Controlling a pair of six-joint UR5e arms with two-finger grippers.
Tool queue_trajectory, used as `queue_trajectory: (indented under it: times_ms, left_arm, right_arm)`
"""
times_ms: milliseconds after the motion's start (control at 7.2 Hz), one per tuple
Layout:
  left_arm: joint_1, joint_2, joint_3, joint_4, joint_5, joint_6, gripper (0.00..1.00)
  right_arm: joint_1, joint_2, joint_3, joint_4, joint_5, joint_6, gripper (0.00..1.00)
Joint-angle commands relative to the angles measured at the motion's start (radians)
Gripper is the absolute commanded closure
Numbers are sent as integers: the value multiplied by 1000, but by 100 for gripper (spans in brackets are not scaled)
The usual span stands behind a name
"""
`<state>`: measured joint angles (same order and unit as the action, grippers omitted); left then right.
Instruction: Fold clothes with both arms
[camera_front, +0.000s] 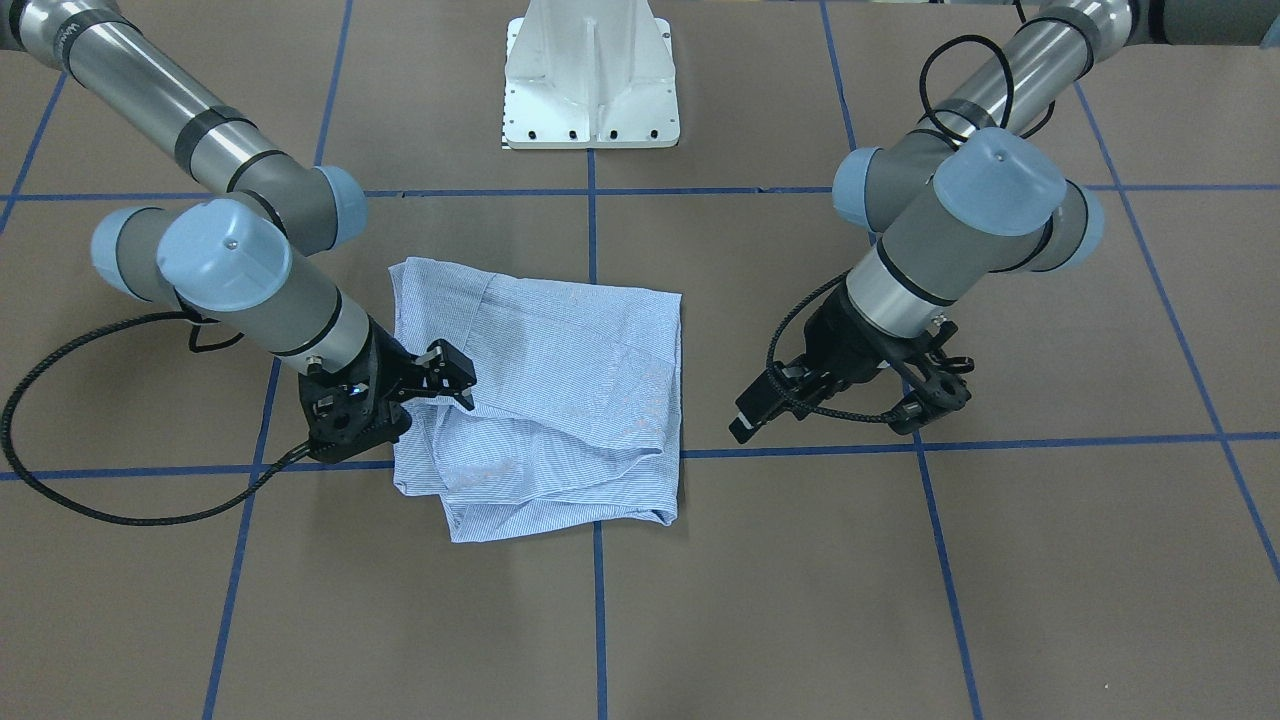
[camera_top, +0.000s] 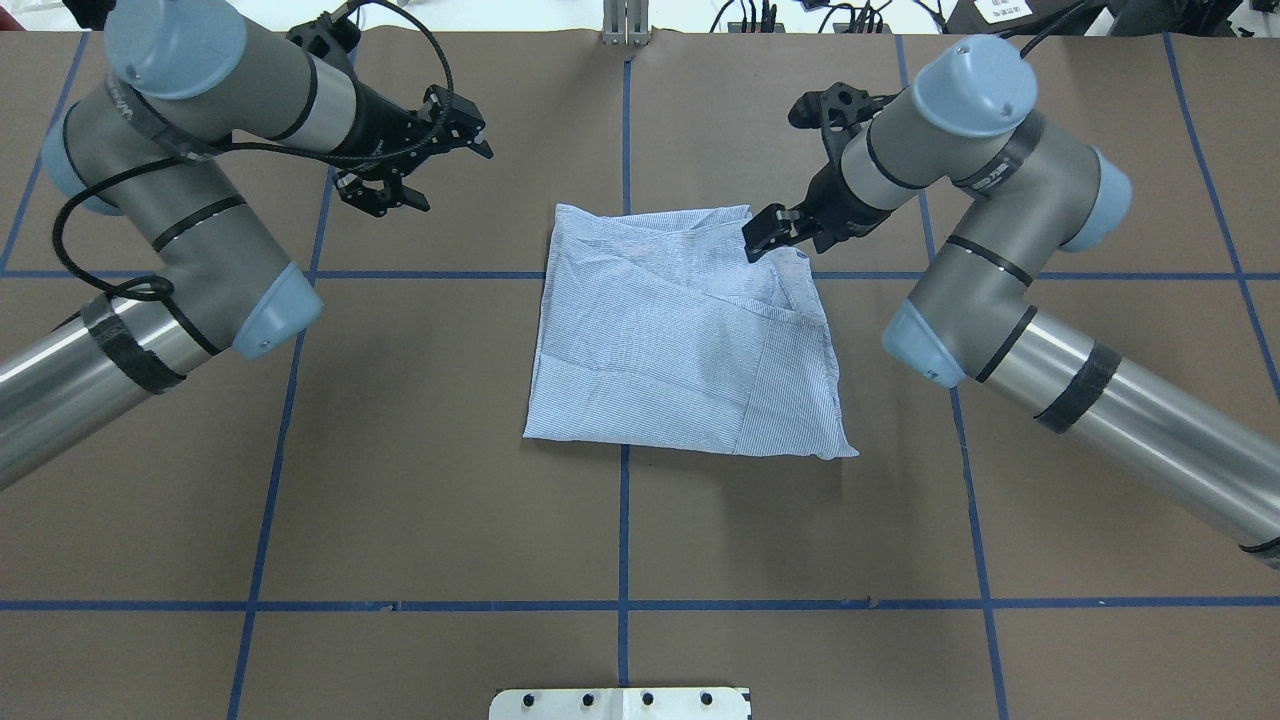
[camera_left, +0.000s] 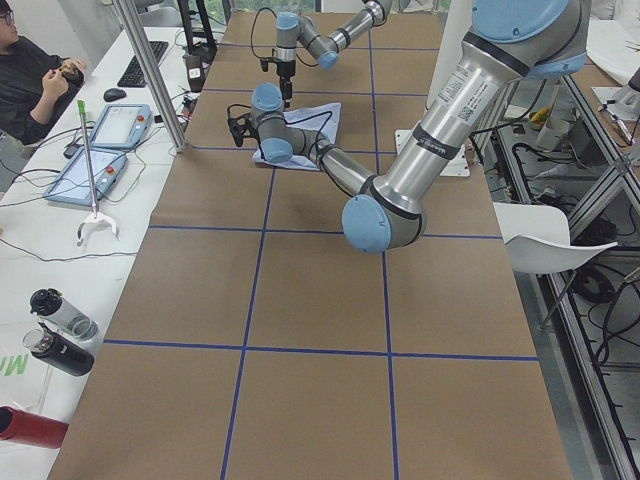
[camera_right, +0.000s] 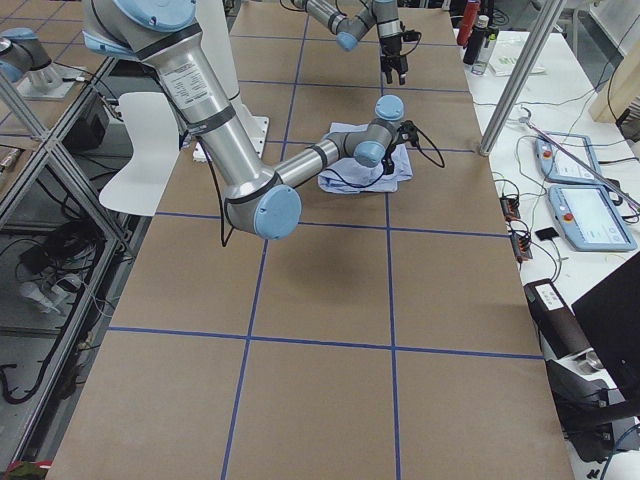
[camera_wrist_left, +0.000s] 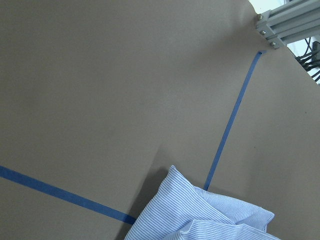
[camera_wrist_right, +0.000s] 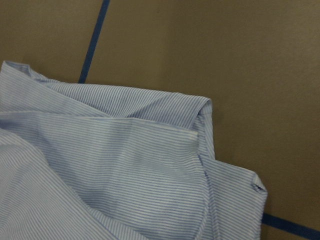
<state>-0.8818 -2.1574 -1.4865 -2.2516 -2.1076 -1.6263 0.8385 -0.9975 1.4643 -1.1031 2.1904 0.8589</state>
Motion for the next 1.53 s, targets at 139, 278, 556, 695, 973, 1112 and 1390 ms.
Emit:
queue_trajectory:
  times_ms: [139, 278, 556, 695, 973, 1112, 1390]
  left_arm:
    - [-104, 227, -176, 10, 1, 346, 1]
    - [-146, 288, -184, 10, -2, 462, 1]
    - [-225, 436, -227, 9, -8, 714, 1]
    - [-277, 486, -227, 9, -12, 803, 1]
    - [-388, 545, -210, 23, -15, 1004, 1]
    - [-426, 580, -207, 33, -43, 1101, 1]
    - [-515, 658, -192, 40, -106, 1161, 1]
  right_arm:
    - [141, -70, 236, -348, 54, -20, 0]
    - [183, -73, 305, -476, 64, -27, 0]
    - [252, -210, 453, -624, 69, -40, 0]
    - [298, -275, 455, -623, 69, -69, 0]
    - [428, -405, 435, -623, 128, -334, 0]
    - [523, -479, 410, -621, 197, -507, 0]
    - [644, -611, 397, -615, 239, -731, 0]
